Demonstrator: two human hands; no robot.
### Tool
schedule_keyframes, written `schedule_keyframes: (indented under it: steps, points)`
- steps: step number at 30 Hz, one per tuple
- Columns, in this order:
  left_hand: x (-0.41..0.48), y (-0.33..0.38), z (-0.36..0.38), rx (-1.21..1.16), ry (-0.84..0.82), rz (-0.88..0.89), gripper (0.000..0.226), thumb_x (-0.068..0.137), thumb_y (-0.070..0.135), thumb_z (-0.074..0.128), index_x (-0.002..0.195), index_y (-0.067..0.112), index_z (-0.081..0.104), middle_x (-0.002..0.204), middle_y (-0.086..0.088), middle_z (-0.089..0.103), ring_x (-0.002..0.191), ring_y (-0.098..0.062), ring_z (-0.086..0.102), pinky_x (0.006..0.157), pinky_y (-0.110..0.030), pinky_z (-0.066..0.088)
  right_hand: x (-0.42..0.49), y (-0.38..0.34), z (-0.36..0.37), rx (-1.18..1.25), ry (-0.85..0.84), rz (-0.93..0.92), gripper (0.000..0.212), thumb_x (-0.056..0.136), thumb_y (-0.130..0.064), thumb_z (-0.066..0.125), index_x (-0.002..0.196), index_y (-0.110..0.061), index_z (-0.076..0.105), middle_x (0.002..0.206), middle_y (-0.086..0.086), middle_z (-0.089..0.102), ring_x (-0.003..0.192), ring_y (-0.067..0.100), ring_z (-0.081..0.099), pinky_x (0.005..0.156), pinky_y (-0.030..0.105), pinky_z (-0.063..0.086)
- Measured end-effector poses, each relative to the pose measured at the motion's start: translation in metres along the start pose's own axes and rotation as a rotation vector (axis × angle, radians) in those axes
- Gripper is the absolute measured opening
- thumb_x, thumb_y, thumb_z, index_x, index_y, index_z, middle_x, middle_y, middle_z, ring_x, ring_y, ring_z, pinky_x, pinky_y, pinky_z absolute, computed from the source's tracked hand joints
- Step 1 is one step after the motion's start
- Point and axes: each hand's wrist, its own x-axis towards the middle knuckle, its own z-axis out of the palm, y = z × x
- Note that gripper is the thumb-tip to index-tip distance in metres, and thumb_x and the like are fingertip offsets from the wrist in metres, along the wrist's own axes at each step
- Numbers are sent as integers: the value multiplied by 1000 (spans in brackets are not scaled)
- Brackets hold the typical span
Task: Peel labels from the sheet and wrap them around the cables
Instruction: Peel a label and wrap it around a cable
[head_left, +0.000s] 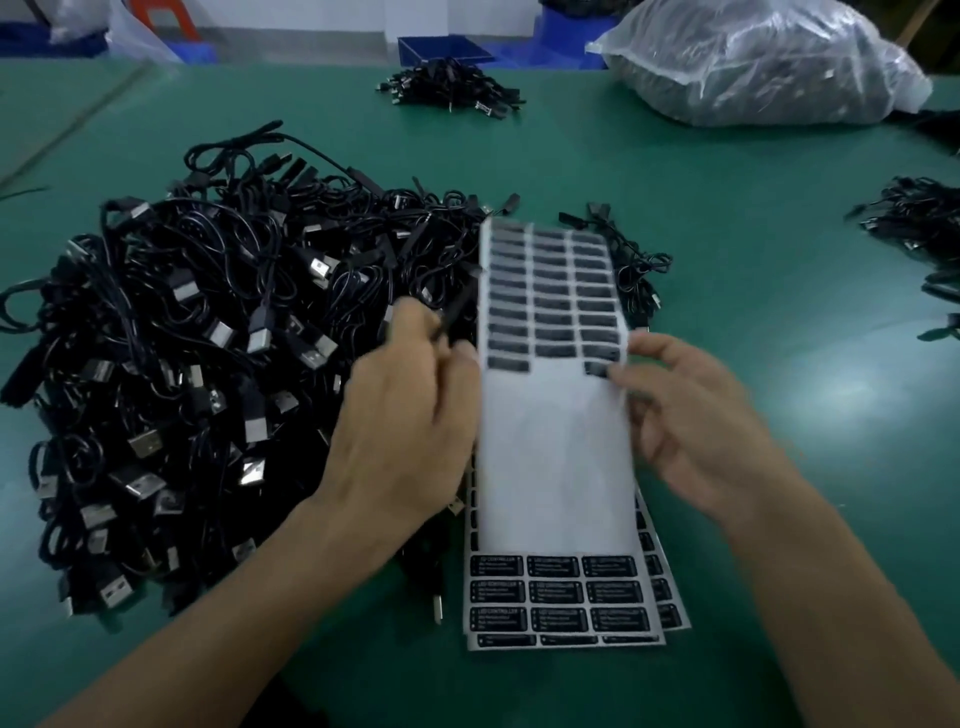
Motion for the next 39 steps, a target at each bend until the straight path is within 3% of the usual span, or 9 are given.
schedule_keyframes:
  steps: [3, 9, 13, 18, 22, 26, 35, 37, 39]
  points:
    - [7, 2, -6, -102, 78, -59, 25, 96, 42, 50, 83, 23, 39, 66, -7, 60, 51, -22, 58, 44, -34, 46, 2, 12, 8, -14, -135, 67, 24, 93, 4, 59, 114, -8, 59, 104, 17, 74, 76, 21, 72, 64, 29, 61]
    - [10, -3, -13, 46, 43, -138, 51, 72, 60, 77, 88, 36, 35, 99, 14, 54, 90, -10, 66, 61, -18, 50, 1, 5, 6, 290, -289, -22, 31, 84, -3, 58, 113, -10, 59, 105, 12, 74, 81, 17, 72, 71, 31, 62]
    - [14, -2, -17, -174, -60, -225, 60, 62, 50, 88, 90, 32, 38, 90, 24, 67, 79, 2, 69, 59, -16, 56, -4, 8, 8, 123, -346, -2, 30, 86, -4, 60, 115, -10, 62, 107, 14, 75, 86, 20, 73, 70, 31, 61]
    - [10, -3, -14, -106, -81, -150, 64, 62, 30, 90, 97, 35, 37, 98, 38, 58, 84, 10, 63, 67, -14, 53, -6, 26, 28, -360, -116, -172, 24, 93, -9, 69, 107, -29, 69, 94, -2, 77, 83, 13, 73, 73, 29, 59]
    - [13, -11, -16, -110, -46, -151, 63, 67, 22, 90, 102, 40, 41, 100, 37, 59, 91, 14, 60, 66, -6, 48, -7, 33, 31, -755, 193, -465, 45, 81, -23, 83, 115, -39, 58, 104, -16, 61, 86, -3, 61, 74, 7, 47]
    - [20, -14, -21, -154, -107, -165, 44, 73, 12, 86, 102, 36, 63, 99, 23, 72, 91, 7, 67, 74, -13, 53, -13, 36, 38, -884, 193, -581, 27, 80, -31, 81, 102, -36, 66, 102, -18, 61, 90, -7, 58, 74, 3, 43]
    - [27, -2, -40, -420, -388, -361, 27, 78, 15, 81, 104, 16, 76, 103, -3, 78, 96, -23, 75, 81, -46, 62, -14, 34, 41, -238, -25, -383, 28, 77, -4, 84, 91, -26, 73, 85, -9, 74, 81, 5, 69, 75, 17, 54]
    - [27, -1, -42, -390, -436, -389, 33, 75, 15, 81, 107, 11, 74, 106, -12, 76, 99, -35, 72, 86, -65, 52, -14, 33, 41, -215, -27, -385, 28, 77, -4, 84, 89, -27, 74, 87, -8, 75, 81, 5, 70, 76, 17, 54]
    - [28, -2, -42, -372, -421, -406, 33, 76, 16, 78, 106, 5, 71, 102, -19, 74, 90, -37, 72, 72, -61, 55, -14, 36, 43, -297, -5, -417, 29, 76, -7, 86, 89, -30, 74, 89, -9, 76, 83, 4, 70, 77, 17, 54]
